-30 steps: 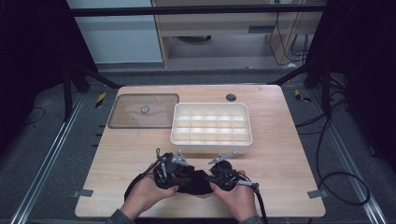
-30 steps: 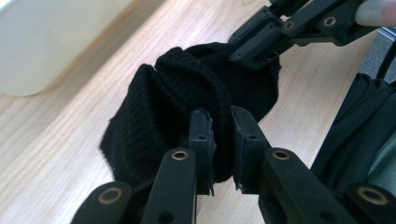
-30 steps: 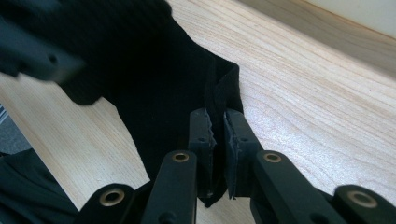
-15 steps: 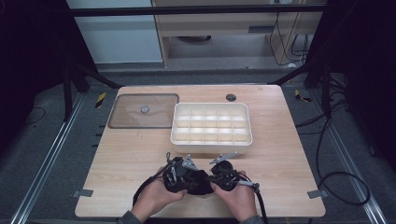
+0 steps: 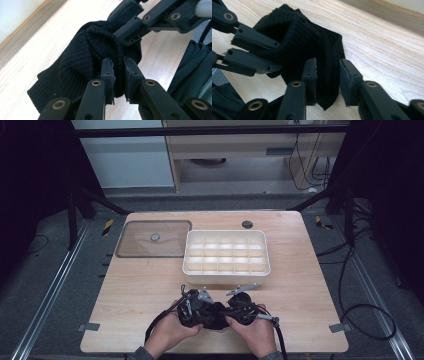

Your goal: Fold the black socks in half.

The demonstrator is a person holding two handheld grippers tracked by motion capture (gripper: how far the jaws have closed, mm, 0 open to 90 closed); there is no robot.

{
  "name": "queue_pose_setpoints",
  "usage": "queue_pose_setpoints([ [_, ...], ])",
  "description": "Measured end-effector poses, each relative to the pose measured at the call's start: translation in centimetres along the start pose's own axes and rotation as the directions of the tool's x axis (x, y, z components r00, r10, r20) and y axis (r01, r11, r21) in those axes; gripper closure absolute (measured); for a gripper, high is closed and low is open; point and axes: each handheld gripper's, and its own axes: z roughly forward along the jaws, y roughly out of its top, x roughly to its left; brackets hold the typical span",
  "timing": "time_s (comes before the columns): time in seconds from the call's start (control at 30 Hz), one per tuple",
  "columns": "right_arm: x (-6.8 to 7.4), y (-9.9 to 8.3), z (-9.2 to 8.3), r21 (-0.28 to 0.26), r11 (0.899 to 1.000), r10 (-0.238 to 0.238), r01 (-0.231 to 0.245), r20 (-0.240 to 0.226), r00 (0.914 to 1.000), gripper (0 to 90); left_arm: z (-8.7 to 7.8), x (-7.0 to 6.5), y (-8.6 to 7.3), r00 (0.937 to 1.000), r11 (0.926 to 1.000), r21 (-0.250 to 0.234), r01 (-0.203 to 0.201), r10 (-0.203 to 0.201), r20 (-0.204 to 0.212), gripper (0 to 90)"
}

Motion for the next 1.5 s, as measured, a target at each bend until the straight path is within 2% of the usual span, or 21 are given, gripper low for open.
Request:
queue_pose_setpoints([
  [0.3,-0.4,-0.2,-0.8,-0.002,1.0,0.006,-0.006,0.014,0.9999,56.3,0.1,0.0,0.0,1.0,1.0,0.005,-0.004,0.004,0.002,79.3],
  [0.4,-0.6,-0.3,-0.9,0.026,1.0,0.007,-0.008,0.011,0.9999,51.7,0.2,0.0,0.0,1.0,1.0,0.005,-0.005,0.005,0.001,79.3],
  [0.5,-0.9,-0.4,-0.8,0.027,1.0,0.012,-0.012,-0.003,0.9999,55.8,0.2,-0.1,0.0,1.0,1.0,0.005,-0.006,0.006,0.0,79.3],
  [0.67,-1.1,-0.8,-0.5,0.027,0.999,0.016,-0.016,-0.019,0.9997,74.7,0.2,-0.3,0.3,0.9999,0.9999,-0.006,-0.012,0.012,0.003,79.2],
  [0.8,-1.1,-0.9,-0.5,0.025,1.0,0.018,-0.017,-0.028,0.9994,79.5,0.3,-0.6,0.5,0.9998,0.9998,-0.012,-0.018,0.018,0.01,79.1],
  [1.2,-1.2,-1.0,-0.4,0.026,0.999,0.027,-0.026,-0.031,0.9992,79.6,2.0,-1.2,0.7,0.9998,0.9999,0.0,-0.012,0.012,0.013,76.5],
  [1.33,-1.2,-1.0,-0.4,0.024,0.999,0.027,-0.027,-0.029,0.9992,78.4,2.0,-1.3,0.7,0.9998,0.9998,-0.017,0.01,-0.009,0.02,70.3],
  [1.43,-1.3,-1.1,-0.6,0.016,1.0,0.023,-0.022,-0.021,0.9995,73.9,2.0,-1.4,0.7,0.9998,0.9996,-0.026,0.015,-0.014,0.015,63.8],
  [1.5,-1.3,-1.1,-0.8,0.011,1.0,0.024,-0.024,-0.015,0.9996,72.8,1.6,-1.5,0.8,0.9994,0.9988,-0.045,0.02,-0.019,0.029,60.3],
])
